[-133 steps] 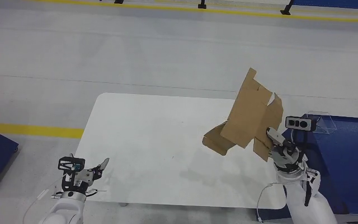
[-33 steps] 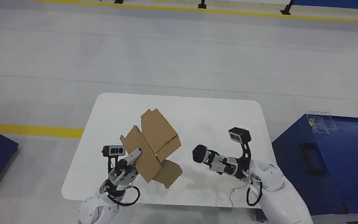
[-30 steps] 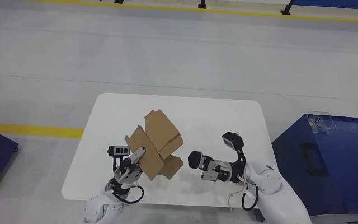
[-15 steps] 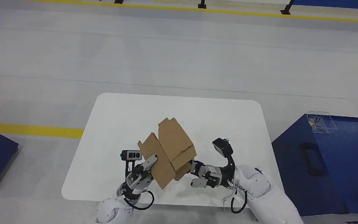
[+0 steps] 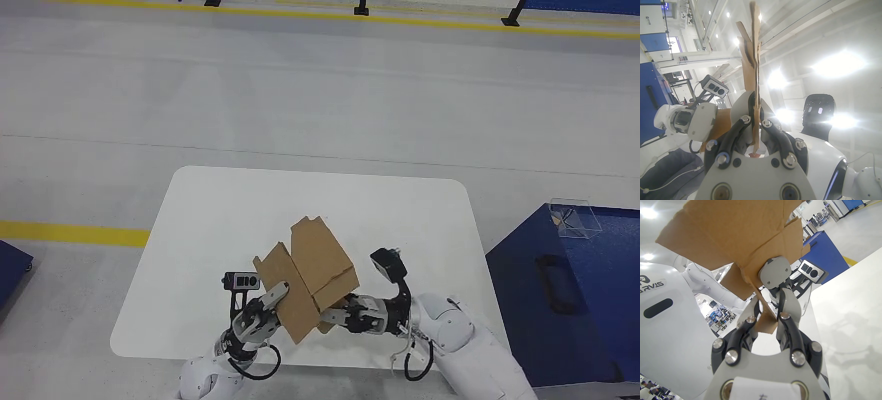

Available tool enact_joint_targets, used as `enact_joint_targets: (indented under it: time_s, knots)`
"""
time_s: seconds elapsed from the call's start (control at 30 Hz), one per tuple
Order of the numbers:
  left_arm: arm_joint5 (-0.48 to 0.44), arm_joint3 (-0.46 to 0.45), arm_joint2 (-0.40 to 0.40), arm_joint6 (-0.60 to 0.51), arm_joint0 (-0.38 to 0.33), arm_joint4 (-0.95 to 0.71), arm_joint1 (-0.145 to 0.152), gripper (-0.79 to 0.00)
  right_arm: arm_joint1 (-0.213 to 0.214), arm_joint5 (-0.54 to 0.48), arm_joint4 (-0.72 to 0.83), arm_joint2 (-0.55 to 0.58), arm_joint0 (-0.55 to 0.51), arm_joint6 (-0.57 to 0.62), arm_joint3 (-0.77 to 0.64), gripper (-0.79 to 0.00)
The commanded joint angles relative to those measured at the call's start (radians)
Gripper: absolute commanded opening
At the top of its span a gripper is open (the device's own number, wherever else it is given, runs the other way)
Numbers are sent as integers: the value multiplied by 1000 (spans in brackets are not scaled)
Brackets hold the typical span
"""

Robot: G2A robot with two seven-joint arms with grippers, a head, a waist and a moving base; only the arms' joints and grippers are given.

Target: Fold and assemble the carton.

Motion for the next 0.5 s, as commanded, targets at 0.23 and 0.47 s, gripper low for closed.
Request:
enact_joint_targets:
  time_s: [0.23,0.47]
  knots:
    - [-19,2,-20,3,3,-31,-7,0,11,-29,39,27,-2,-1,-2,-785]
    - [-1,25,-108,-9,10,-98,1,0,48,-10,110,140,-42,19,-19,-785]
